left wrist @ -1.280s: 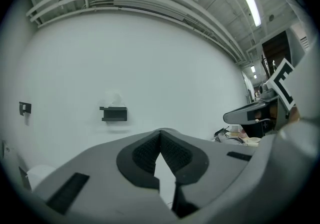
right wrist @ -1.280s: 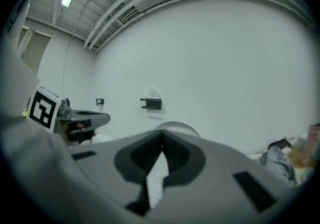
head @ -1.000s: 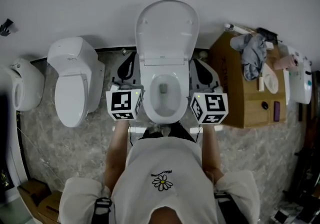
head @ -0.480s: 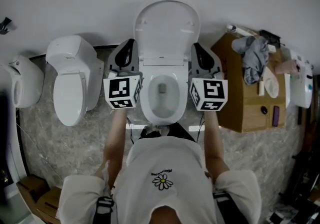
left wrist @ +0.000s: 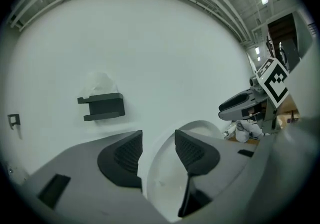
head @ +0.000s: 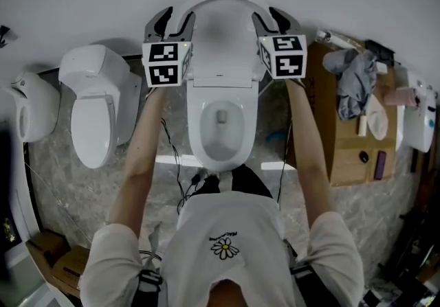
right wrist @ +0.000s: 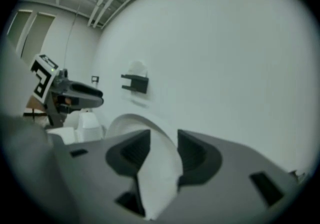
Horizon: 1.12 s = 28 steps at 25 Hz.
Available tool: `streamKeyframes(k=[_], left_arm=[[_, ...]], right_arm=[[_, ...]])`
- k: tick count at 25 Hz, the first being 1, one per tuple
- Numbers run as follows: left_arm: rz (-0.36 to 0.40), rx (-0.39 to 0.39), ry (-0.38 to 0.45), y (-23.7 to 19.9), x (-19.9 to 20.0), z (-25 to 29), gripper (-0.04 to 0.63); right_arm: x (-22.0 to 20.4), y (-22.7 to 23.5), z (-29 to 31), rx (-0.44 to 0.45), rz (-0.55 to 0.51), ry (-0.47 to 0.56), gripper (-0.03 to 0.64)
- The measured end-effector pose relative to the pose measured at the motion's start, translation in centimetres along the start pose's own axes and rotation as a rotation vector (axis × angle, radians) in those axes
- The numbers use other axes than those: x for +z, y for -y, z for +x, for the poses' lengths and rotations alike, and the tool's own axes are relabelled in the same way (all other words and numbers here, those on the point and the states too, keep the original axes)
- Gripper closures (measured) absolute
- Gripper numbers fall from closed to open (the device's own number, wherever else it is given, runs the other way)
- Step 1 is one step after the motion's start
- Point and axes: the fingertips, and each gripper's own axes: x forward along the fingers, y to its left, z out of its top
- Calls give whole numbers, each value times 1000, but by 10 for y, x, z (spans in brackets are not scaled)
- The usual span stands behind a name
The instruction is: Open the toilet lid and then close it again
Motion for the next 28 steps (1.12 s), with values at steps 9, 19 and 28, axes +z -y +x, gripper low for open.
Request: streamKeyframes(k=[9,19,28], left_arm=[[74,33,-153,11,-51,72,365],[101,104,-188,2,-72,83,398],[38,105,-152,0,-69,67,454]], right_arm=[[-32,10,61,32,-70,-136,445],[-42,26,68,-109,-231,-152,532],[-43,22,53,-126,-189,-117,531]])
